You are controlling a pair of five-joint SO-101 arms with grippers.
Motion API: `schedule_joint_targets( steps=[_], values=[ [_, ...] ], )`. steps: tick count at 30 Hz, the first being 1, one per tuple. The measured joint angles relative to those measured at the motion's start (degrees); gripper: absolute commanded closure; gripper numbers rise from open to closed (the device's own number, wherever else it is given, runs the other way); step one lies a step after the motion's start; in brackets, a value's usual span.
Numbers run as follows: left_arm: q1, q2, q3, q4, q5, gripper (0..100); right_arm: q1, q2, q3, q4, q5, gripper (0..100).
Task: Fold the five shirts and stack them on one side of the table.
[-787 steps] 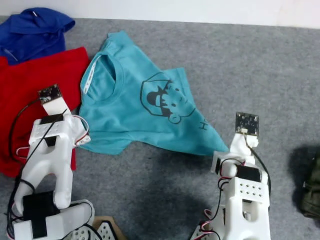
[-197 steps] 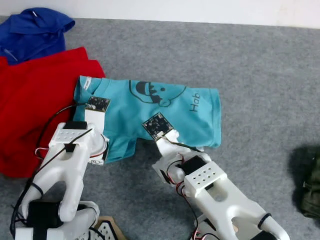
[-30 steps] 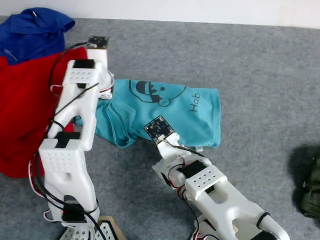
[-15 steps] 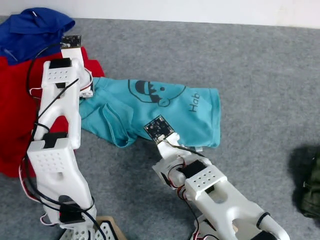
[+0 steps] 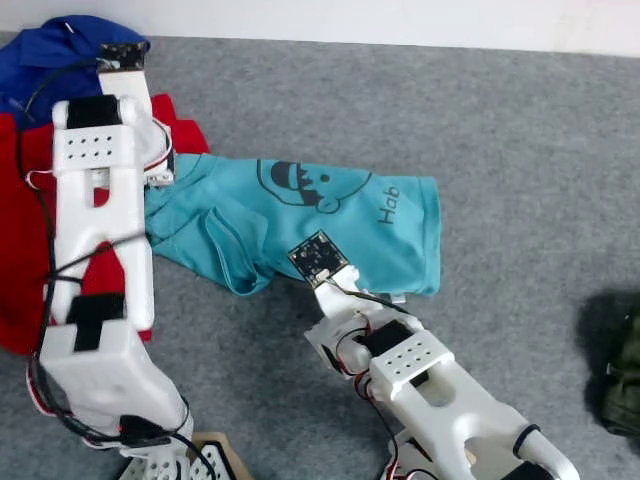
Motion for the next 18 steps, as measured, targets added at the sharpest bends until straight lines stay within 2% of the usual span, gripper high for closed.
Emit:
schedule_joint_targets(
  steps=[4,12,18],
  values=[
    [4.4,-3.08,5.89,3.08,-4.48,70,0.0,0.0,0.0,0.0,0.0,82.2],
    [7.65,-4.13,18.73,-7.3,-4.92,70,0.0,0.0,0.0,0.0,0.0,82.2],
    [7.56,-2.11,19.52,-9.14,-4.92,71,0.0,0.0,0.0,0.0,0.0,82.2]
  ],
)
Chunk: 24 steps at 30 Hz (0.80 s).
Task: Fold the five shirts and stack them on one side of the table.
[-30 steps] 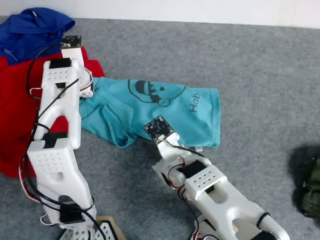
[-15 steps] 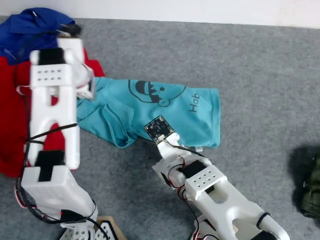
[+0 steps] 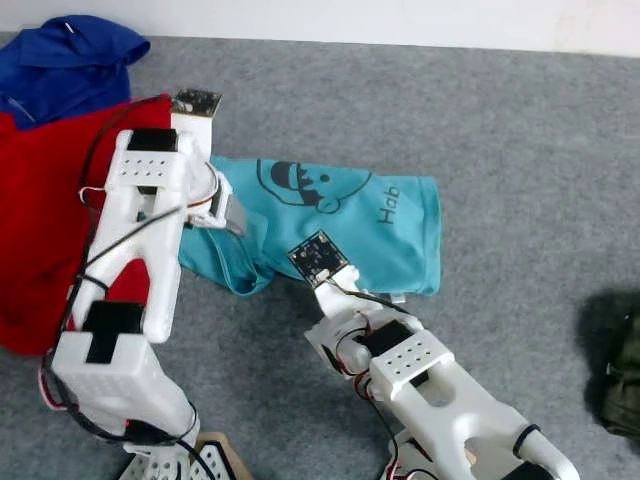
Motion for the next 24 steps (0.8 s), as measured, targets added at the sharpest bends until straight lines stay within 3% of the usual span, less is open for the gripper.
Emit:
schedule_joint_targets(
  steps=[8,24],
  values=[
    [0.09,0.35,0.0,-0.09,0.0,87,0.0,0.0,0.0,0.0,0.0,82.2],
    [0.09,0.7,5.8,-8.7,0.0,88,0.0,0.0,0.0,0.0,0.0,82.2]
  ],
)
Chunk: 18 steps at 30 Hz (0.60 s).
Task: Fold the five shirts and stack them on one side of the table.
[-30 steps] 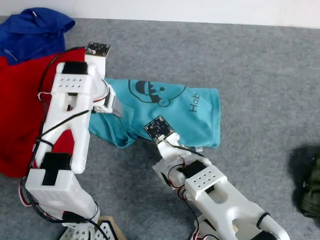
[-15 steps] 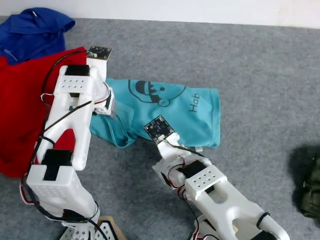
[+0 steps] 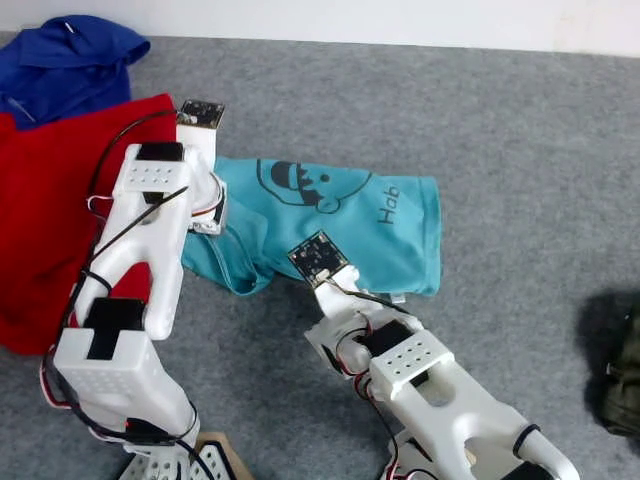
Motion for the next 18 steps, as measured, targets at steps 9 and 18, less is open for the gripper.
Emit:
schedule_joint_targets(
  steps=[9,18],
  values=[
    [0.0,0.0,0.0,-0.44,0.0,99,0.0,0.0,0.0,0.0,0.0,82.2],
    [0.0,0.0,-0.18,-0.53,0.0,99,0.0,0.0,0.0,0.0,0.0,82.2]
  ],
)
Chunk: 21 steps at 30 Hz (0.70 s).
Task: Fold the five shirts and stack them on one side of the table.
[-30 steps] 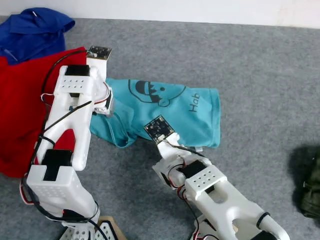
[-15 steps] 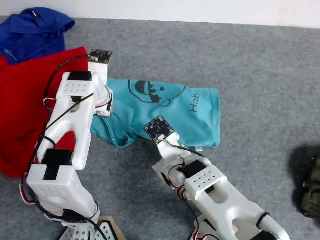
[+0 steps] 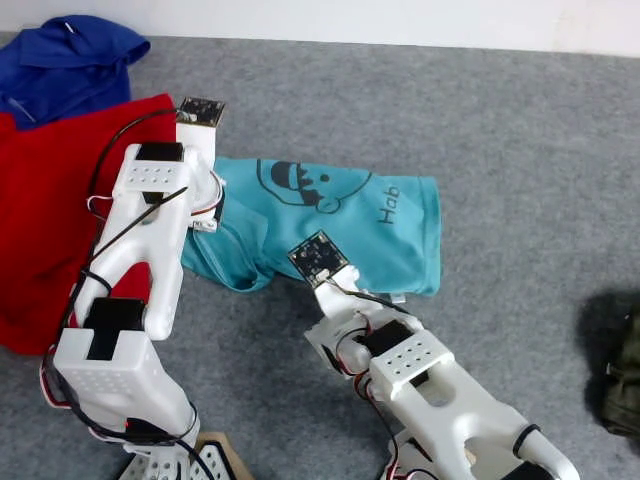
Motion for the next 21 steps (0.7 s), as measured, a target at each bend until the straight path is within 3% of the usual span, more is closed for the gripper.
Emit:
schedule_joint_targets(
  steps=[21],
  values=[
    [-4.75,0.0,-7.65,-0.7,0.0,99,0.0,0.0,0.0,0.0,0.0,82.2]
  ],
)
